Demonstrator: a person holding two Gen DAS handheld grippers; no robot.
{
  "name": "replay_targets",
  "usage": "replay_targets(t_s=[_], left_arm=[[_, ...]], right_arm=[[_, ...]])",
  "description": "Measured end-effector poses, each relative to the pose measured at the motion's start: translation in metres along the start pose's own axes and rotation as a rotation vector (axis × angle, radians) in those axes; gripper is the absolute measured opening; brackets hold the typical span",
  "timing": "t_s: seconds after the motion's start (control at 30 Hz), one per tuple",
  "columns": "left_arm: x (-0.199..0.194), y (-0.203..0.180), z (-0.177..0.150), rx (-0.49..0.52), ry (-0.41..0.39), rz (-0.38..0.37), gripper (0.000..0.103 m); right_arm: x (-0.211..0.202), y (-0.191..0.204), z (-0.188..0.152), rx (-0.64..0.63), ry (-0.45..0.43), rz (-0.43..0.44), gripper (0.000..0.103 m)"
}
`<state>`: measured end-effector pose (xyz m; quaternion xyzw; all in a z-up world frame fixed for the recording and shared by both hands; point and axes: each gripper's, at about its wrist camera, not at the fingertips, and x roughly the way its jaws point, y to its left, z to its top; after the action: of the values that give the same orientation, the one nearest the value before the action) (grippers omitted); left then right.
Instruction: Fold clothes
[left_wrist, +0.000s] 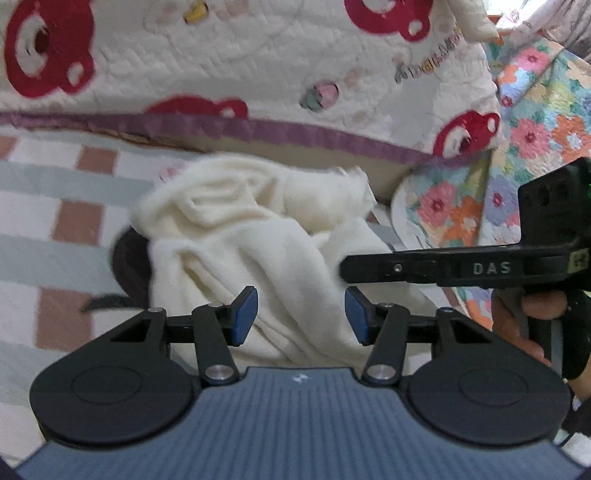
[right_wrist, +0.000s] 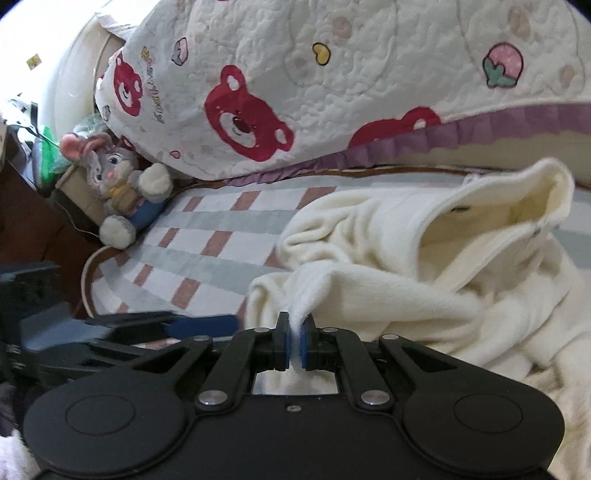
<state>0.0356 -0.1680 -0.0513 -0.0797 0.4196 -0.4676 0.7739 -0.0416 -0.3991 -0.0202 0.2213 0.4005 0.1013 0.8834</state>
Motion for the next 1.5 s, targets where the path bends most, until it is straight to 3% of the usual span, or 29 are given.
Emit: replay_targets(t_s=[0.2,0.37,0.5,0.53,0.57,0.6,0.63,0.8,0.9,1.0,1.1,1.17,1.33,1.43,1.5], left_arm=[[0.01,-0.001,-0.007,-0.024,-0.001,0.004,0.06],[0.015,0.002,-0.01,-0.03,-0.015,0.037,0.074],[0.014,0.009,-0.01,-0.012,-0.049,0.112,0.071],[0.014,0.011,-0.009,-0.007,-0.058,0.131,0.056],[0.014,0.013,-0.009,-0.003,-0.066,0.149,0.044],[0.013,0.015,-0.009,0.002,-0.075,0.168,0.024],[0.013,0.017,-0.009,0.007,-0.083,0.187,0.019],[0.012,0.026,-0.008,0.029,-0.126,0.28,0.015],[0.0,0.029,0.003,0.091,-0.199,0.388,0.013],[-0.019,0.048,0.018,0.067,-0.266,0.473,0.011],[-0.029,0.075,0.037,0.028,-0.289,0.506,0.01],[-0.039,0.083,0.052,0.055,-0.304,0.551,0.01],[-0.084,0.081,0.099,0.184,-0.447,0.693,0.008],[-0.115,0.101,0.119,0.087,-0.625,0.836,0.007],[-0.123,0.13,0.118,-0.045,-0.591,0.851,0.01]], right_arm=[[-0.003,0.013,0.001,0.013,-0.022,0.1,0.008],[-0.011,0.044,0.024,-0.032,-0.093,0.296,0.008],[-0.009,0.056,0.031,-0.047,-0.113,0.412,0.007],[-0.007,0.053,0.031,-0.037,-0.113,0.42,0.007],[-0.004,0.047,0.029,-0.022,-0.118,0.4,0.007],[-0.003,0.039,0.026,0.002,-0.131,0.368,0.008],[-0.002,0.032,0.024,0.029,-0.139,0.34,0.008],[-0.006,0.001,0.016,0.081,-0.198,0.178,0.017],[-0.013,-0.011,0.015,0.067,-0.222,0.061,0.022],[-0.018,-0.023,0.012,0.027,-0.211,-0.058,0.024],[-0.019,-0.034,0.004,-0.015,-0.181,-0.144,0.029],[-0.016,-0.044,-0.001,-0.017,-0.154,-0.188,0.03],[-0.017,-0.065,-0.013,0.001,-0.102,-0.231,0.03],[-0.021,-0.069,-0.019,-0.005,-0.093,-0.256,0.031],[-0.022,-0.075,-0.023,0.011,-0.089,-0.261,0.031]])
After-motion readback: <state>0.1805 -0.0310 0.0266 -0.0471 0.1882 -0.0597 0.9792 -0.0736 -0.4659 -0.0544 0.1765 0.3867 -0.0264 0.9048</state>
